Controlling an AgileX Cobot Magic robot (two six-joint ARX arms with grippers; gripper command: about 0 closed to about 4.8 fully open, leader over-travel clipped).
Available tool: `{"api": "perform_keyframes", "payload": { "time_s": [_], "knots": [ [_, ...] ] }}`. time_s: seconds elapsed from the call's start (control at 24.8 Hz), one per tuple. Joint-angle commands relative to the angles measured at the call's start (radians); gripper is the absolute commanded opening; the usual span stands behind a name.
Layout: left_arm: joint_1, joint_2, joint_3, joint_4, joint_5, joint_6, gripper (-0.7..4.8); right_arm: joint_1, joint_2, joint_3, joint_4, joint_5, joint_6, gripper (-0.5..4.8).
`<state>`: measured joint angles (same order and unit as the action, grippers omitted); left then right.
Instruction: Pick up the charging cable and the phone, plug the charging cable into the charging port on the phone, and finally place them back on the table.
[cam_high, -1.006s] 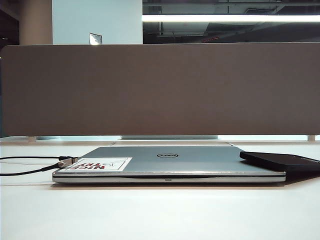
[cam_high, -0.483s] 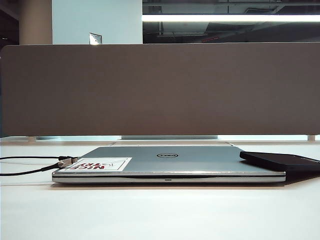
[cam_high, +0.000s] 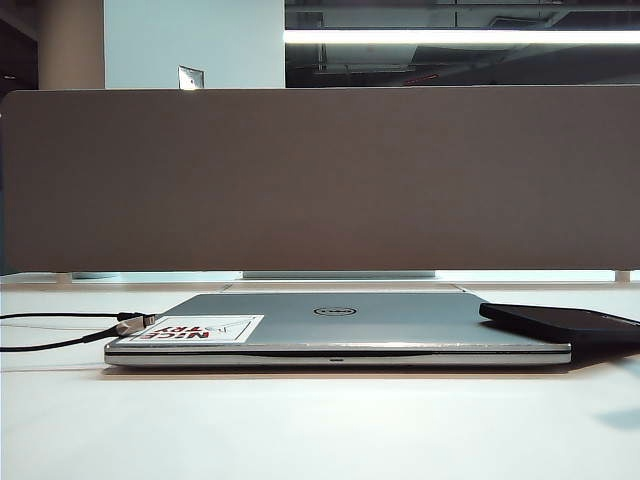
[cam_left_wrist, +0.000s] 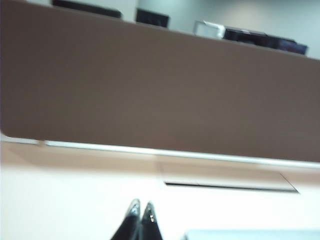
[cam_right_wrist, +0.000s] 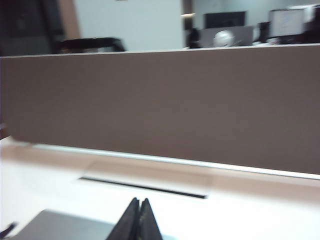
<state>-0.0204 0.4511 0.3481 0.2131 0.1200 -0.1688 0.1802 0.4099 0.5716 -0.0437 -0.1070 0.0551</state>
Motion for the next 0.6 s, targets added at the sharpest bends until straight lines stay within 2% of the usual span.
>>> {"api": "perform_keyframes", "payload": {
  "time_s": [0.04, 0.28, 0.36, 0.6],
  "knots": [
    [-0.063, 0.075, 0.021, 0.014, 0.004, 0.048, -0.05, 0.089, 0.014, 0.010, 0.015, 0.022, -0.004, -0.04],
    [-0.173, 0.208, 0.058, 0.013, 0.004, 0.146, -0.06, 0.277, 0.016, 0.010, -0.060, 0.127, -0.005, -0.04],
    [-0.219, 0.273, 0.076, 0.003, 0.004, 0.222, -0.06, 0.377, 0.016, 0.010, -0.137, 0.138, -0.008, -0.04],
    [-0.316, 0.365, 0.079, -0.108, 0.004, 0.453, -0.06, 0.563, 0.016, 0.010, -0.214, 0.139, -0.119, -0.04]
  ]
}}
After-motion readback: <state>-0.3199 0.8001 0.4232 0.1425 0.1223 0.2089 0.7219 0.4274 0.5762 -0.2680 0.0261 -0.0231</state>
